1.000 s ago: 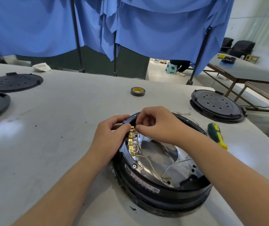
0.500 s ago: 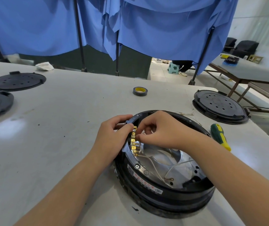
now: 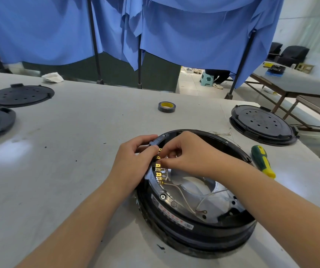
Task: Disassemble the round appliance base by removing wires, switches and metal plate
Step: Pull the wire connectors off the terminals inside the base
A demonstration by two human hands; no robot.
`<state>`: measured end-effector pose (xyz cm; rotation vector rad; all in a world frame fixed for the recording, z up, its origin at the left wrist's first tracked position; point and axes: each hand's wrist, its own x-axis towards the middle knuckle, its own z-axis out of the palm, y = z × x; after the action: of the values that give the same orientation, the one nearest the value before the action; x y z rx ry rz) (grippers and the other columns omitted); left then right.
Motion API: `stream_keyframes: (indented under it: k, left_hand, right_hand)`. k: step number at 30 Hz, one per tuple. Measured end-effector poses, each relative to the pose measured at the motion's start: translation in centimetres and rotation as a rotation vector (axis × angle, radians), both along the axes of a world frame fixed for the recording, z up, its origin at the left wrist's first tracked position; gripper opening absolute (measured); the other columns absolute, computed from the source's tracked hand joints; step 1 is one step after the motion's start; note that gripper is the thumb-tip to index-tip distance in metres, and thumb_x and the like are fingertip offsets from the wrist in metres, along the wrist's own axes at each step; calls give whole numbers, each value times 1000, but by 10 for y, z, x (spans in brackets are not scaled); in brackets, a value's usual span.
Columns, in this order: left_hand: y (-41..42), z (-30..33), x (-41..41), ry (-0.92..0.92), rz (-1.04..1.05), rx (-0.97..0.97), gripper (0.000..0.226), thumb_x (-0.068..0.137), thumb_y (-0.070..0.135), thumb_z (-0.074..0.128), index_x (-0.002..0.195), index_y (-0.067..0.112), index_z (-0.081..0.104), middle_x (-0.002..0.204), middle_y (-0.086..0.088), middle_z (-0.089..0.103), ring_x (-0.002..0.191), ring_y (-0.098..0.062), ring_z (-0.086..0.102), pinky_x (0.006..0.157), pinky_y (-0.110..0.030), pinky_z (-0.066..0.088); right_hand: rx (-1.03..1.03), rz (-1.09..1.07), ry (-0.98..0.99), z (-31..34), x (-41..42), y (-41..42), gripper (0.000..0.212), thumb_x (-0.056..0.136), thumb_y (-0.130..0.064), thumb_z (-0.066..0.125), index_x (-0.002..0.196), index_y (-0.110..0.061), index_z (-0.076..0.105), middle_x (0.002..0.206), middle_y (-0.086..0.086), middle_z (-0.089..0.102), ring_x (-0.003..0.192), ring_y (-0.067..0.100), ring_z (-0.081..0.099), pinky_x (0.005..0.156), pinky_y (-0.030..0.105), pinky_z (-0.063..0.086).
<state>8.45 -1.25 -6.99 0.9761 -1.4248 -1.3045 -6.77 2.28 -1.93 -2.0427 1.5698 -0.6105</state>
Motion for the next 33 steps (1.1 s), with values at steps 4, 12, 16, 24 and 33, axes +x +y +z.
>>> stream_keyframes:
  k: [4, 12, 16, 24, 33]
  left_hand:
    - [0, 0, 0, 7, -7, -2, 29, 87, 6, 63, 105, 27, 73, 81, 6, 76, 73, -6, 72, 57, -12, 50]
    - [-1, 0, -1, 14, 0, -4, 29, 87, 5, 63, 101, 29, 73, 81, 5, 76, 72, -5, 71, 57, -12, 50]
    - [-1, -1, 0, 12, -2, -9, 29, 87, 5, 63, 101, 28, 73, 79, 6, 76, 72, -5, 71, 58, -12, 51]
    - [-1, -1, -1, 23, 4, -13, 29, 86, 4, 64, 100, 27, 73, 78, 8, 75, 71, -3, 70, 57, -11, 50]
    - [0, 1, -1, 21, -1, -13, 30, 86, 3, 63, 101, 27, 73, 77, 10, 75, 70, -2, 70, 56, -10, 50]
  right_hand:
    - [23, 4, -4, 1, 1, 0, 9, 82, -20, 70, 76, -16, 74, 57, 10, 58, 49, 6, 42, 48, 14, 34]
    - [13, 14, 39, 4, 3, 2, 10, 83, -17, 68, 74, -16, 72, 57, 2, 56, 49, 5, 42, 51, 16, 36]
    - [1, 12, 75, 4, 3, 1, 8, 83, -17, 68, 75, -15, 71, 59, 2, 59, 50, 3, 44, 51, 15, 36]
    - [21, 9, 71, 3, 4, 1, 7, 82, -14, 66, 77, -13, 70, 61, 0, 62, 50, 1, 48, 51, 12, 38]
    - [13, -1, 98, 4, 6, 2, 7, 83, -15, 66, 78, -13, 71, 62, 3, 62, 50, 3, 46, 50, 13, 37]
